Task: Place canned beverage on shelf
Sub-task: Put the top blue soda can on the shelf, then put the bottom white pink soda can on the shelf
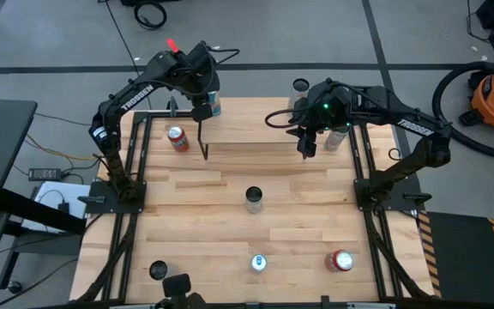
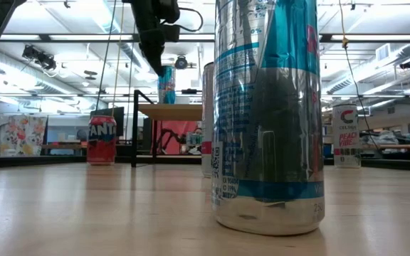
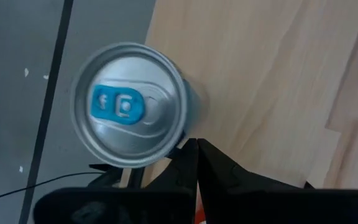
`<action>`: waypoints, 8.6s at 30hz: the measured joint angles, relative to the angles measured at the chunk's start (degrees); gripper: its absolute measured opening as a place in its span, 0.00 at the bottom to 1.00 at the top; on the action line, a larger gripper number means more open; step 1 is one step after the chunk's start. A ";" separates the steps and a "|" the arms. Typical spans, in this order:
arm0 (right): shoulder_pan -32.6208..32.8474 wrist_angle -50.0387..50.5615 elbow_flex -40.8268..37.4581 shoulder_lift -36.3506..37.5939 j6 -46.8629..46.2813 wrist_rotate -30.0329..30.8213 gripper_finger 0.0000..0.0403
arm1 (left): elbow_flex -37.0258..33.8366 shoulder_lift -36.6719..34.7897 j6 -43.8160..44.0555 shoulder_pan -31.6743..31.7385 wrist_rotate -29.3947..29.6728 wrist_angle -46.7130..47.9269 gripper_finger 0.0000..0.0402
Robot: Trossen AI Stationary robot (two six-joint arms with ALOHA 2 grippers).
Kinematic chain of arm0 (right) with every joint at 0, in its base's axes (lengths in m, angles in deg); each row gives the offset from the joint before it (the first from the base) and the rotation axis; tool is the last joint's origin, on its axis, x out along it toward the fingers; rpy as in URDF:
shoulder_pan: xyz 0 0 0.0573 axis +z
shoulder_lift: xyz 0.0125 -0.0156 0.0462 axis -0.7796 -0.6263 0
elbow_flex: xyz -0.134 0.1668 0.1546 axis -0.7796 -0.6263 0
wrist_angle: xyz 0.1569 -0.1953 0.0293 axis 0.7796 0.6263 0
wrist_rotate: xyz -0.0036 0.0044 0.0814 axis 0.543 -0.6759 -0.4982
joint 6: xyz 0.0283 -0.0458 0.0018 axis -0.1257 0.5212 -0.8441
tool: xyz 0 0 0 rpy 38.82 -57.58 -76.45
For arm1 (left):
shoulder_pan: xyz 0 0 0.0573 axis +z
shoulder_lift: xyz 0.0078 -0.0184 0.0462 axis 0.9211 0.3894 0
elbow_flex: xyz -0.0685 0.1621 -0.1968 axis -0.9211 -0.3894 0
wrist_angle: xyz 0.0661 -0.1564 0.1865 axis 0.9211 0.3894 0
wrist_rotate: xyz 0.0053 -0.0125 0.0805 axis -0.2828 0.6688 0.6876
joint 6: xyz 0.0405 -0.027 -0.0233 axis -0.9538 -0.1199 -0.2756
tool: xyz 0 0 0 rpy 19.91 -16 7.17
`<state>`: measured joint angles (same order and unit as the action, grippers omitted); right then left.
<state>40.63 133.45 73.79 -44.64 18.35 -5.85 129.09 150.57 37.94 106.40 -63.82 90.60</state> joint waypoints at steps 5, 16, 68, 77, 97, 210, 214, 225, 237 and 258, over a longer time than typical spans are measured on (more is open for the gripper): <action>0.02 0.01 0.00 0.00 0.42 0.00 0.38 | 0.00 0.00 -0.32 -1.65 -0.02 0.57 0.02; 1.77 0.80 0.00 0.00 3.98 -1.31 0.39 | 0.00 -1.38 -0.36 -6.51 -0.02 1.94 0.02; 14.60 -9.36 0.00 0.00 3.29 -2.97 0.49 | 0.01 -15.17 6.78 -17.98 -0.03 2.92 0.02; 14.60 -5.64 0.00 0.00 3.49 -2.95 0.84 | 0.00 -15.17 7.14 -17.98 -0.03 2.85 0.02; 14.60 -25.03 0.00 0.00 -2.94 -2.72 0.96 | 0.00 -15.13 8.31 -17.96 -0.02 2.07 0.02; 19.37 -81.45 -59.83 -3.33 -5.30 -3.21 0.95 | 0.00 -21.81 17.11 -23.22 -1.14 9.08 0.02; 19.69 -81.76 -58.90 -4.42 -3.80 -2.07 0.95 | 0.00 -21.81 17.05 -23.22 -1.12 9.06 0.02; 18.99 -83.89 -58.71 -9.66 -3.56 -1.52 0.95 | -0.02 -21.81 17.09 -23.20 -1.11 8.95 0.02; 18.82 -85.71 -58.71 -10.43 -2.95 1.01 0.87 | -0.02 -21.81 17.03 -23.20 -1.11 8.84 0.02; 16.33 -84.09 -56.23 -10.39 -8.38 0.57 0.62 | -0.02 -21.81 16.70 -23.20 -1.13 8.88 0.02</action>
<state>56.96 49.35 17.56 -55.03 9.97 -5.28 129.07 128.75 54.64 83.20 -64.95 99.48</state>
